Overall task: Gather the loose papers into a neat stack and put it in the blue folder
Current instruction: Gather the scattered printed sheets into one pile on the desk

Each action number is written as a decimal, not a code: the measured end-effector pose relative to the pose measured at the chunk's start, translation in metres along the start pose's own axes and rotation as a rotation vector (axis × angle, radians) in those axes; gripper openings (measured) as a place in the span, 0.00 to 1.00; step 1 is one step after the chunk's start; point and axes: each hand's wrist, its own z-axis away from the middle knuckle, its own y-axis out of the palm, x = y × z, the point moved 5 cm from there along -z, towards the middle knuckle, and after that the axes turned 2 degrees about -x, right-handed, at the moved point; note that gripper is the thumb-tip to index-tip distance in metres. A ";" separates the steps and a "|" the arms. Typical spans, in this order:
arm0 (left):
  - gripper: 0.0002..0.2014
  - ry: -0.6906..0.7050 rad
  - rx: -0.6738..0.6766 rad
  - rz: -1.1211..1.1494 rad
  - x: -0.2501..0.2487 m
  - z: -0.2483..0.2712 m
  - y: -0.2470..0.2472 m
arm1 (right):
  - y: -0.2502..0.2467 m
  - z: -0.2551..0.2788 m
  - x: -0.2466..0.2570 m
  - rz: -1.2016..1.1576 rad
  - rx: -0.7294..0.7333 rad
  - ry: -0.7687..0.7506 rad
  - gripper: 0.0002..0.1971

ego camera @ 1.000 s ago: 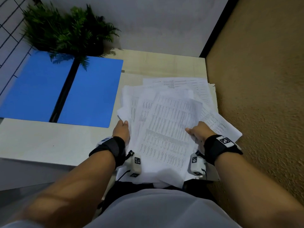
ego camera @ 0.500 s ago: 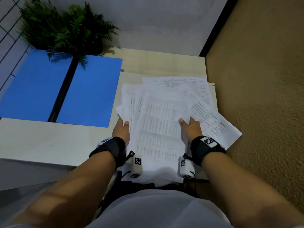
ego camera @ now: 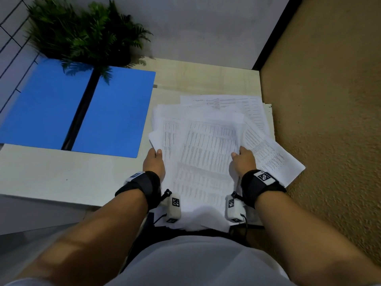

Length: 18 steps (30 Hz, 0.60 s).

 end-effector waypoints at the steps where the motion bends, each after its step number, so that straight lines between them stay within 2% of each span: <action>1: 0.17 0.015 -0.007 0.011 -0.001 0.000 -0.001 | -0.004 0.001 0.005 0.147 -0.041 -0.062 0.11; 3: 0.18 0.023 -0.009 0.019 -0.001 0.001 0.000 | -0.015 0.005 0.019 0.428 -0.205 -0.212 0.12; 5: 0.18 0.029 -0.002 0.020 -0.002 0.001 0.000 | -0.026 0.007 0.033 0.474 -0.318 -0.295 0.10; 7: 0.16 0.033 -0.001 0.023 -0.002 0.003 0.000 | -0.026 0.001 0.035 0.335 -0.257 -0.211 0.12; 11: 0.13 0.018 0.015 0.039 -0.001 0.007 0.003 | 0.001 0.006 0.028 0.140 0.029 -0.015 0.17; 13: 0.11 0.008 0.022 0.041 0.000 0.009 0.004 | 0.011 0.012 0.027 0.071 0.064 -0.012 0.18; 15: 0.09 -0.003 0.030 0.051 0.002 0.008 0.005 | 0.012 0.015 0.026 -0.080 0.035 -0.039 0.17; 18: 0.08 0.011 0.024 0.034 0.001 0.007 0.005 | 0.009 0.016 0.023 -0.293 0.063 -0.005 0.22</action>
